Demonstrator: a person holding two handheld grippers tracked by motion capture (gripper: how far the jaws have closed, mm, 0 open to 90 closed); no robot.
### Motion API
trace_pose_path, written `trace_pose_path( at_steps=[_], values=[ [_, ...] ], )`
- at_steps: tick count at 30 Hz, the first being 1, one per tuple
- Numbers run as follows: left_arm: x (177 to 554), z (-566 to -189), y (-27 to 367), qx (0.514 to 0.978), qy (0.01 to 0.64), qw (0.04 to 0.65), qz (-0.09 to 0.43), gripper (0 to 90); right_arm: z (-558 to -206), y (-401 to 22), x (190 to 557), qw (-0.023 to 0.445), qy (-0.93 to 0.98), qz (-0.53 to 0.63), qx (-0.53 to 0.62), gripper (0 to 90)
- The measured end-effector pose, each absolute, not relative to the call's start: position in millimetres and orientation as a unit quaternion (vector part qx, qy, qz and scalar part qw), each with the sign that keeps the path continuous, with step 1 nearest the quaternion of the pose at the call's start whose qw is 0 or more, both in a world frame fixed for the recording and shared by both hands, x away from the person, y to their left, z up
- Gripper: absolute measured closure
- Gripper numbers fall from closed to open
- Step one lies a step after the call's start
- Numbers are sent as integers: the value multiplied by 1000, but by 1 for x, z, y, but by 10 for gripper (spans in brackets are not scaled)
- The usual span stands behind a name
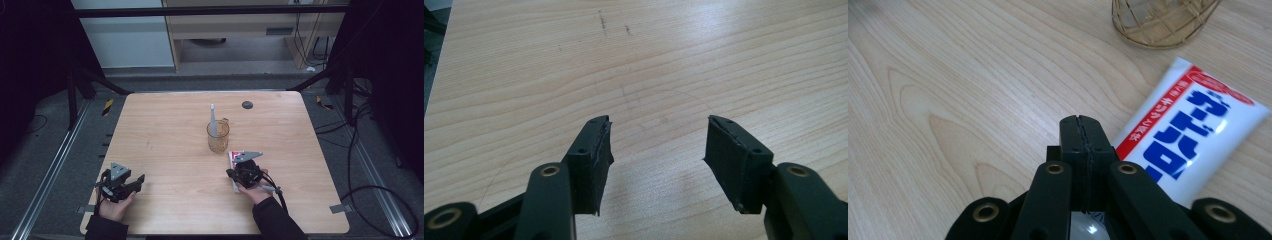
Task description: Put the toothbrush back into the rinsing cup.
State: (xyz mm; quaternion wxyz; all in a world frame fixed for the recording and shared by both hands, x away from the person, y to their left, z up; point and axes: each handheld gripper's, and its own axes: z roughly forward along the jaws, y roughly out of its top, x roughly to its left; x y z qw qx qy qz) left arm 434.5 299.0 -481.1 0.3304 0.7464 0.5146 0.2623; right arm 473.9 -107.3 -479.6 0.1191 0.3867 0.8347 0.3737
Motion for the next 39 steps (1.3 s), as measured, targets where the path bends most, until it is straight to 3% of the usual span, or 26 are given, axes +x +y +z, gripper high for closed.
trace_pose_path(
  at_steps=[17,23,31,39],
  values=[
    [435,-481,299,748,513,330,261,425,-478,-140,462,116,833,362,401,899],
    [436,-482,300,748,515,330,259,415,-464,-151,460,142,821,376,405,868],
    [437,-481,297,752,511,330,254,400,-441,-172,464,181,806,367,428,735],
    [438,-482,299,752,513,328,252,394,-437,-173,471,171,816,346,430,600]
  ],
)
